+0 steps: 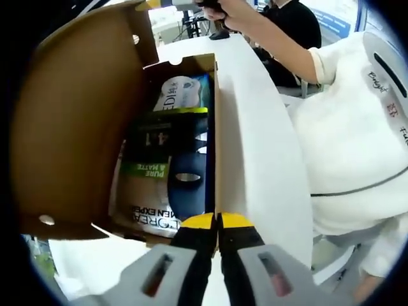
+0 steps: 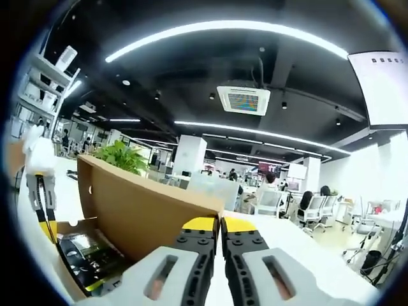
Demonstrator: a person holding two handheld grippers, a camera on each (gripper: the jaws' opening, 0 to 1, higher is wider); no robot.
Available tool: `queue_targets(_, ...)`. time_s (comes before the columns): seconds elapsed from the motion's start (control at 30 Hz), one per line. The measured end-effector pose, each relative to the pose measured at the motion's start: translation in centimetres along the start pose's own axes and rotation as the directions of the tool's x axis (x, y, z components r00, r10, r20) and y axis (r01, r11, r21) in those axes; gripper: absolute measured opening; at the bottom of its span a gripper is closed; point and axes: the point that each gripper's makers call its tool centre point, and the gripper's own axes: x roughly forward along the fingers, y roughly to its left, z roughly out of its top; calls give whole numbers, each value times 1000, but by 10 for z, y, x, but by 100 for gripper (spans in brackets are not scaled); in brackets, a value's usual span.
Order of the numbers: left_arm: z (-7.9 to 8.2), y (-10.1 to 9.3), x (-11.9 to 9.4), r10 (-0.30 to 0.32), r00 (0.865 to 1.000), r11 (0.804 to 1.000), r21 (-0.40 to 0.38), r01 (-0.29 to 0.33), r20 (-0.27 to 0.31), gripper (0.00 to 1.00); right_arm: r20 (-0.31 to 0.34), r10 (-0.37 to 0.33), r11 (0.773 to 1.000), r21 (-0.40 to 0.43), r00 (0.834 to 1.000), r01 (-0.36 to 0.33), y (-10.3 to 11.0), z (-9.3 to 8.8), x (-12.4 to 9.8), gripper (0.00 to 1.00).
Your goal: Operate the shoe box by opening the lid, removing the specified soft item, and placing it in the target area until the item is outside and the box remains undamaged.
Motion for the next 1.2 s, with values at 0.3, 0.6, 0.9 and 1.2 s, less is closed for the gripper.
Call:
queue_targets(0.3, -1, 0, 0, 2, 1000, 1000, 0, -2, 7, 1, -14, 3, 1000, 10, 1000, -3, -1, 1, 8, 0)
queue_targets(0.6, -1, 0, 1, 0, 1000, 1000, -4, 0, 6, 1, -39, 9, 1000, 7, 999, -9, -2, 0, 15, 0)
queue_targets(0.9, 0, 0, 1, 1, 1000, 1000, 5, -1, 11, 1, -97, 22, 1000, -1, 995, -22, -5, 0, 33, 0)
queue_targets(1.2, 0, -1, 3, 8, 1000, 1000, 10, -8, -6, 1, -144, 40, 997, -60, 989, -49, -6, -3, 45, 0)
